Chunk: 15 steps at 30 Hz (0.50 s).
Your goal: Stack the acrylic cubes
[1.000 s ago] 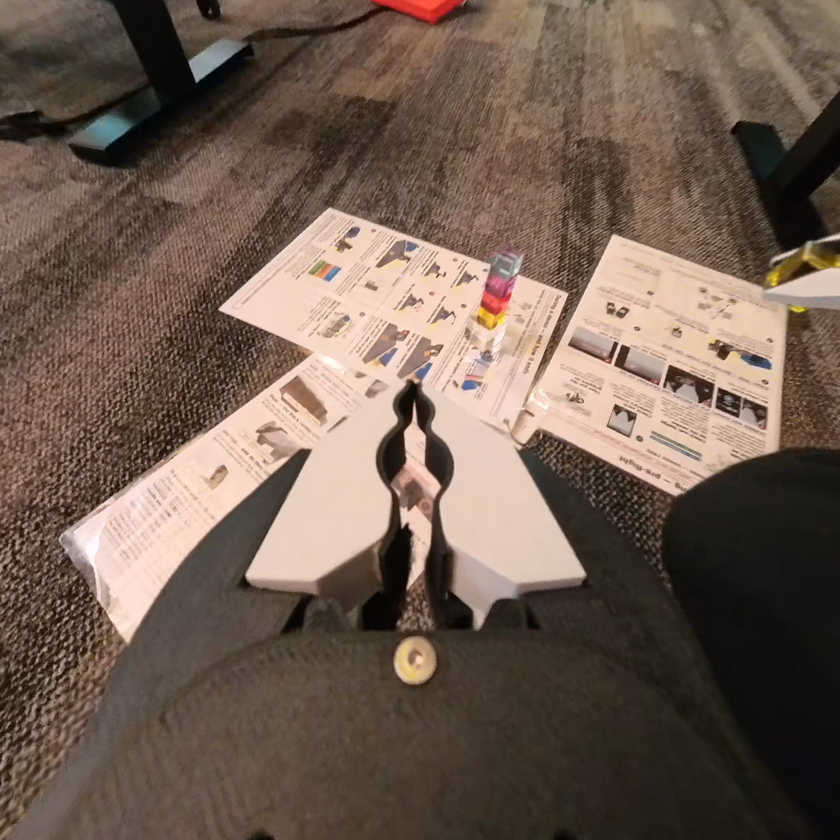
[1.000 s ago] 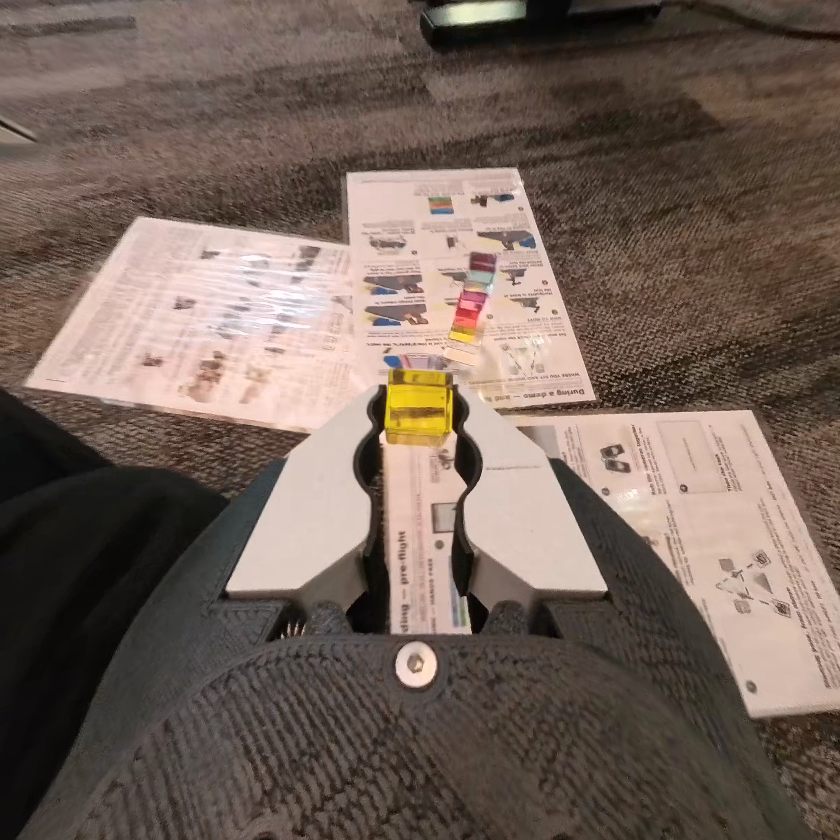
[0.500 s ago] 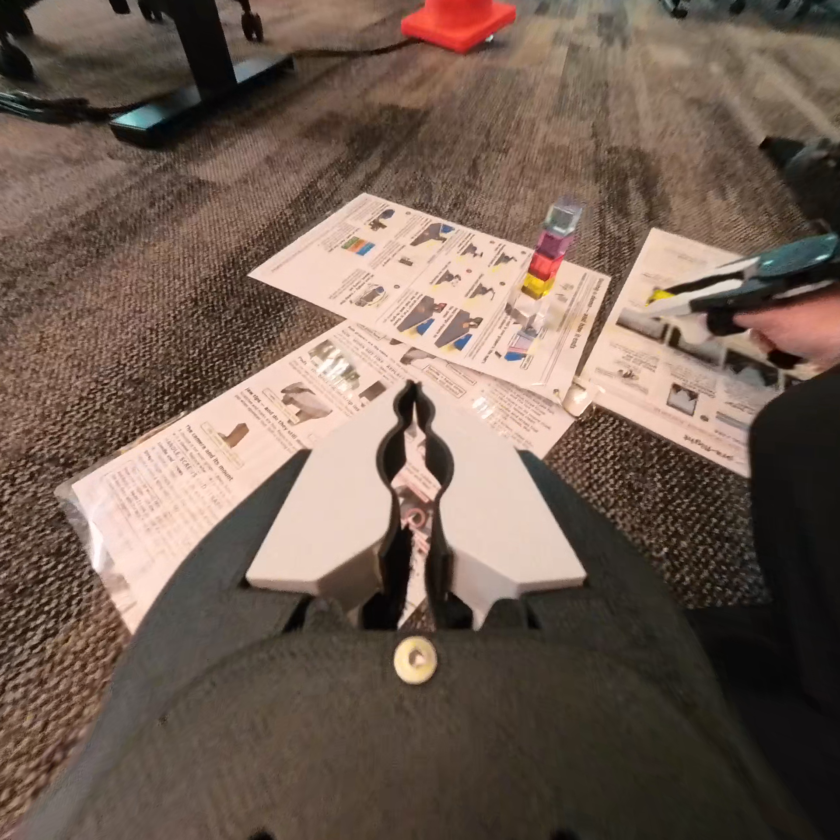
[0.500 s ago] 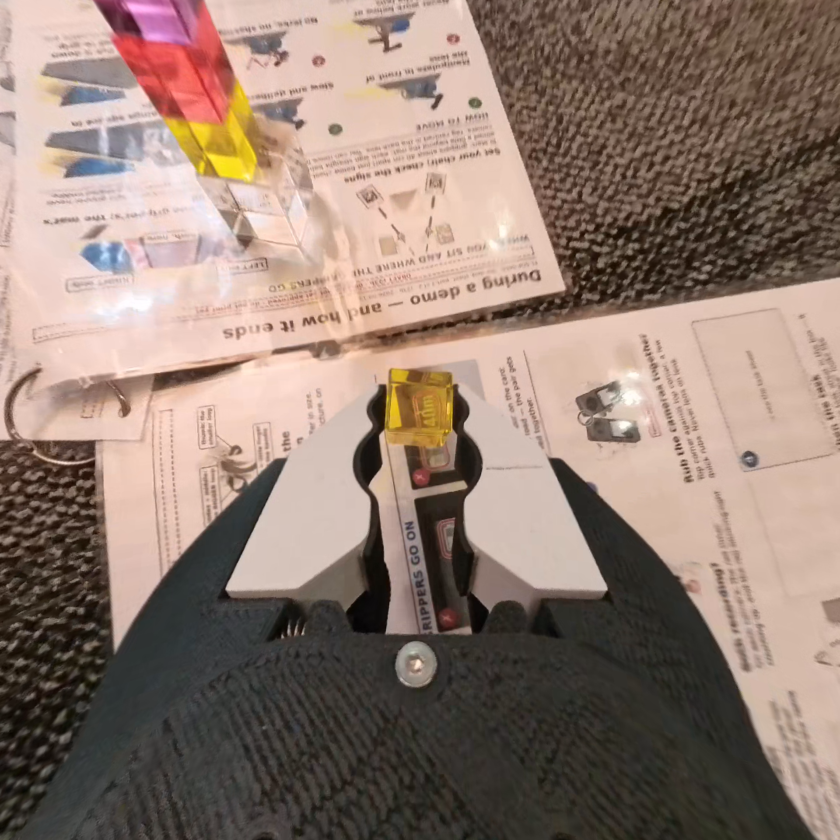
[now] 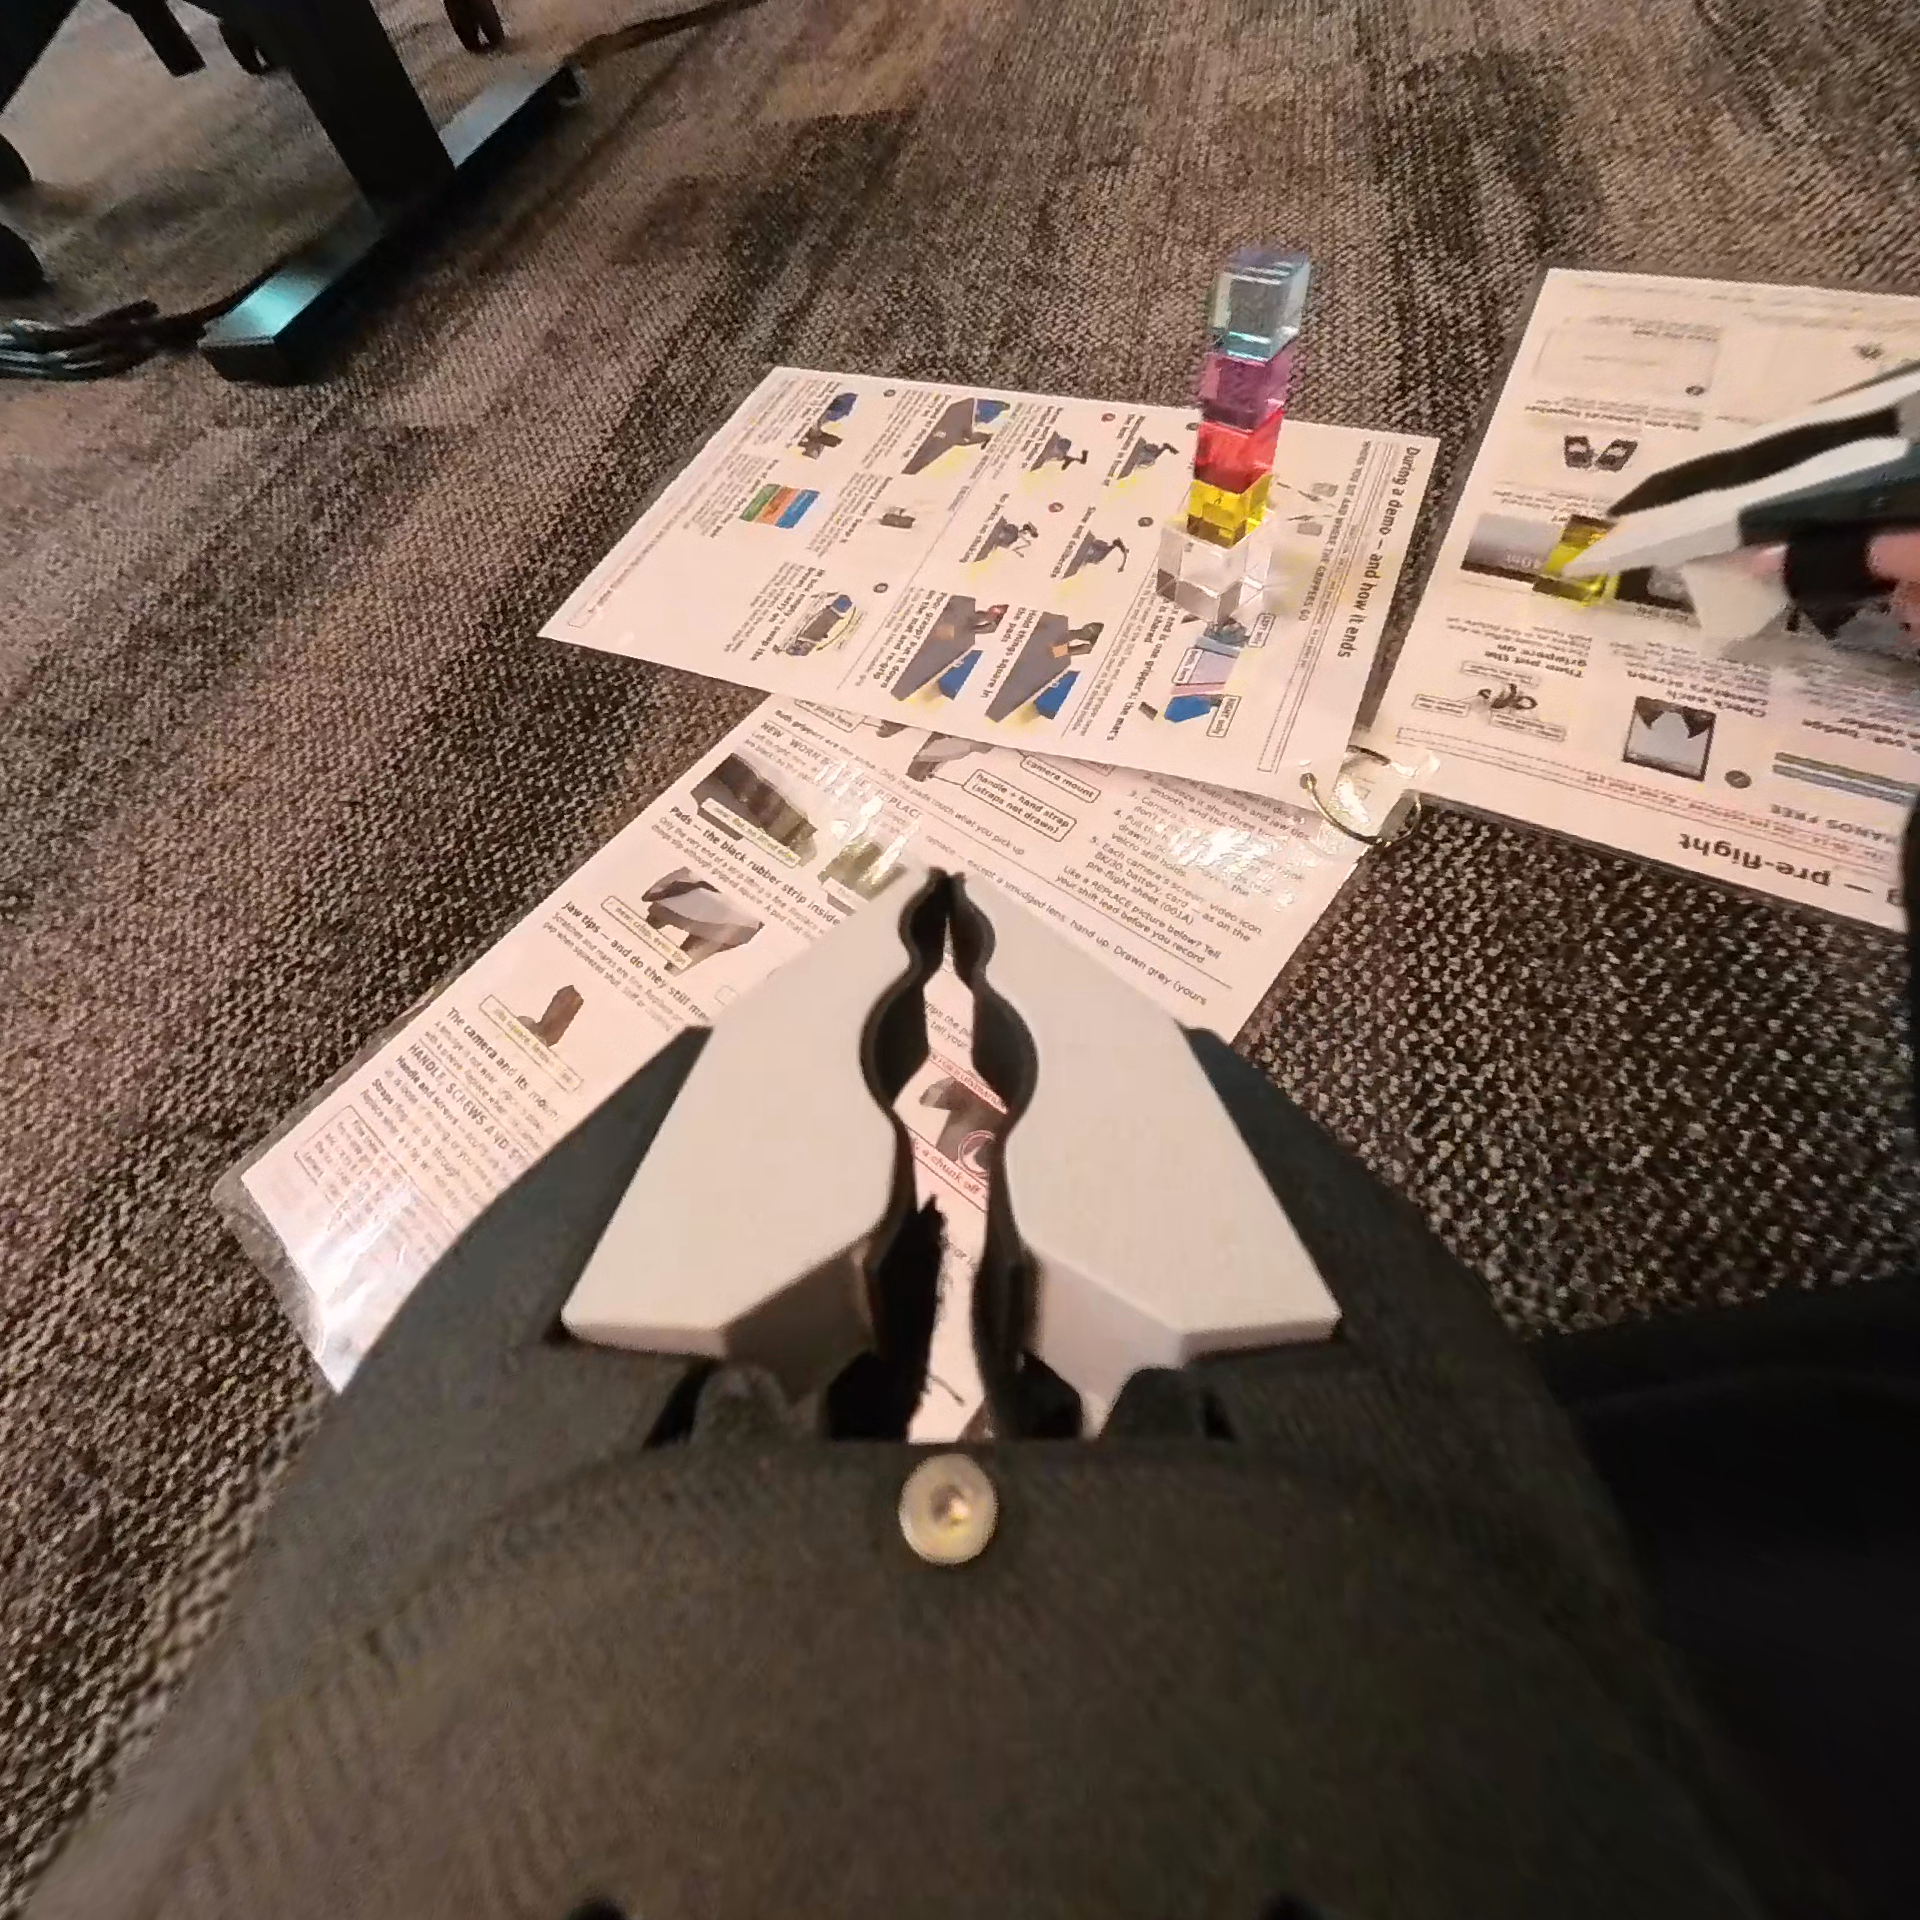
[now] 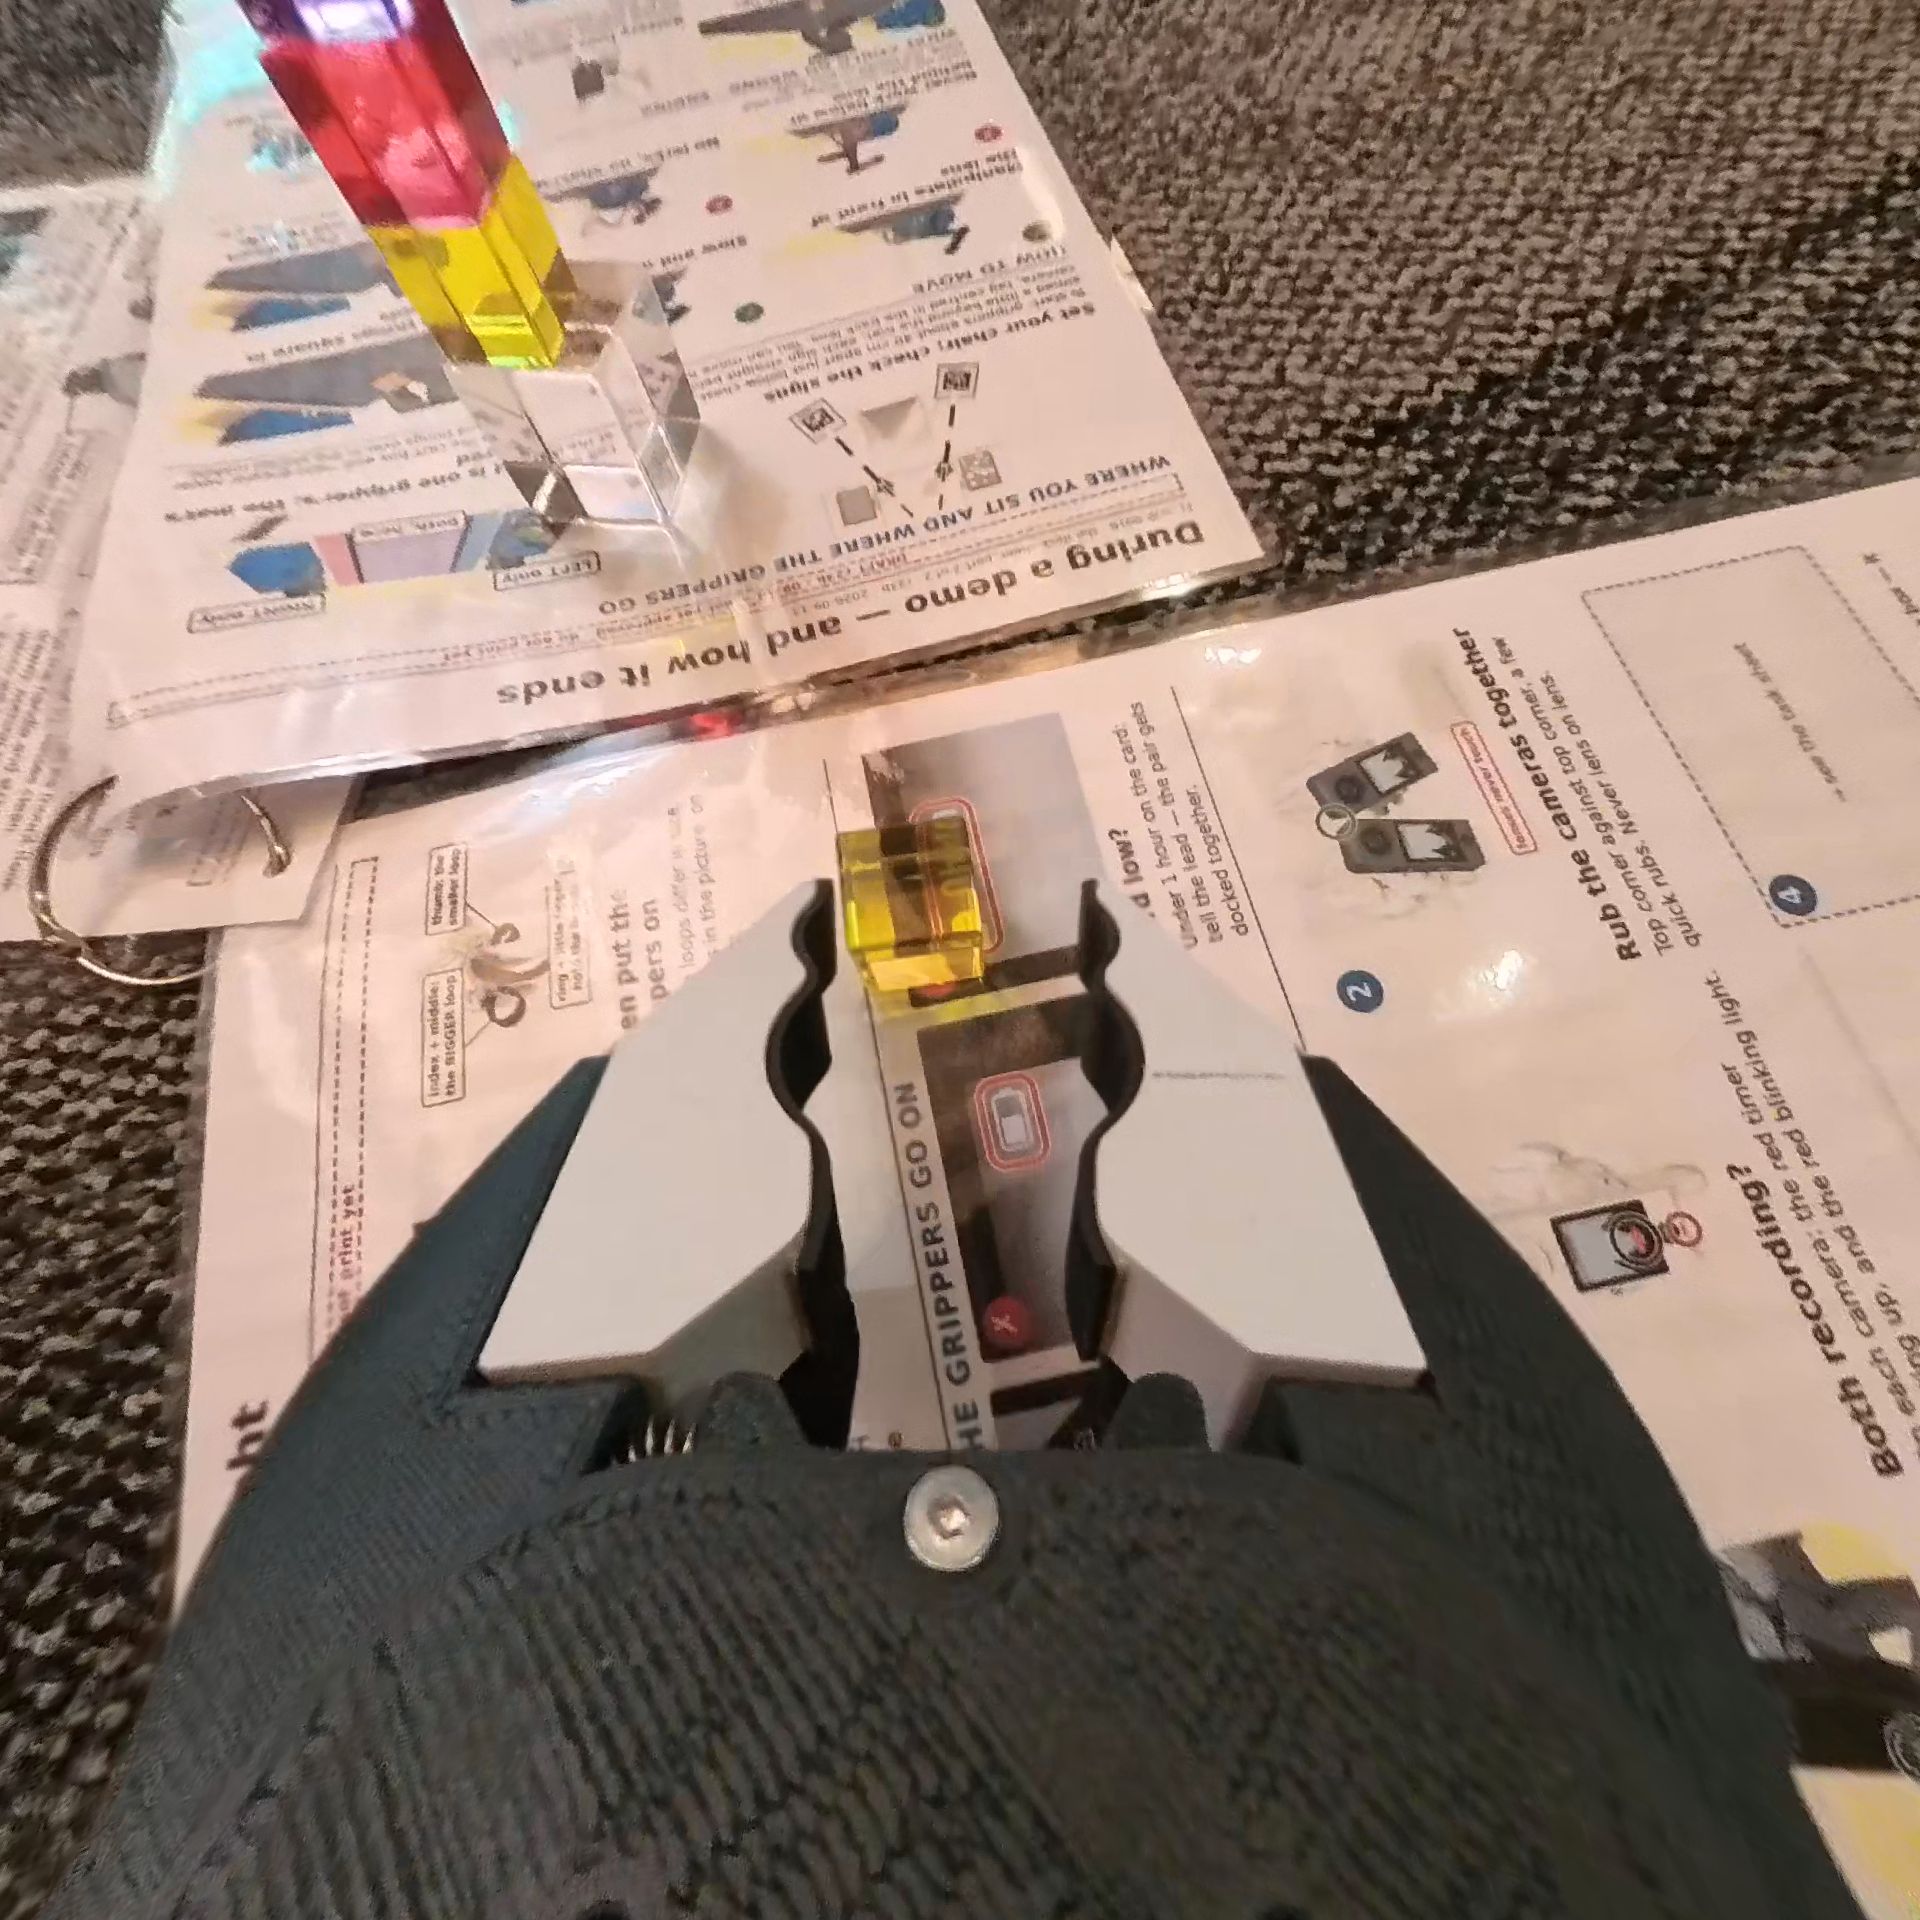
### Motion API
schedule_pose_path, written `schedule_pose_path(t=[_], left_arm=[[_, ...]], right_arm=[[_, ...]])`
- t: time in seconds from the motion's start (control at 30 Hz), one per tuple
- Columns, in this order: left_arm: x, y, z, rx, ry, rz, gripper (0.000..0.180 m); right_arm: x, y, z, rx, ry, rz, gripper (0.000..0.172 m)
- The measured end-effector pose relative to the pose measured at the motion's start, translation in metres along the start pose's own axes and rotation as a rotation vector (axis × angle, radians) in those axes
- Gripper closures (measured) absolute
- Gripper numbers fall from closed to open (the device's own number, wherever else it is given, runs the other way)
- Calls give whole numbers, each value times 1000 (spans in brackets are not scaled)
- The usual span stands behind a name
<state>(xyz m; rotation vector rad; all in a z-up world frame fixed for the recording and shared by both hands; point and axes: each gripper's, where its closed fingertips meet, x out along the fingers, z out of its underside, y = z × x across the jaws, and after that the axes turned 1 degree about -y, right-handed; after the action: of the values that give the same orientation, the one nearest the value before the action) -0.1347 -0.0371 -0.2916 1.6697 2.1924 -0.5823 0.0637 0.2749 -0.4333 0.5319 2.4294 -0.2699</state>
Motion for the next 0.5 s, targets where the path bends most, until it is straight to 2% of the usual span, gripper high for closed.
schedule_pose_path(t=[0.1, 0.2, 0.33, 0.4, 0.5], left_arm=[[-1, -3, 0, -29, 8, 2, 180], [-2, -4, -1, -43, 20, 5, 180], [-5, -5, -5, -58, 49, 5, 180], [-6, -6, -6, -68, 58, 6, 180], [-6, -8, -5, -81, 62, 6, 180]], right_arm=[[3, -7, 2, -29, -36, -30, 147], [2, -11, -5, -52, -43, -35, 147], [-18, -40, -85, -56, 119, -153, 148], [-21, -65, -122, -75, 126, -255, 148], [-16, -89, -163, -87, 123, -299, 148]])
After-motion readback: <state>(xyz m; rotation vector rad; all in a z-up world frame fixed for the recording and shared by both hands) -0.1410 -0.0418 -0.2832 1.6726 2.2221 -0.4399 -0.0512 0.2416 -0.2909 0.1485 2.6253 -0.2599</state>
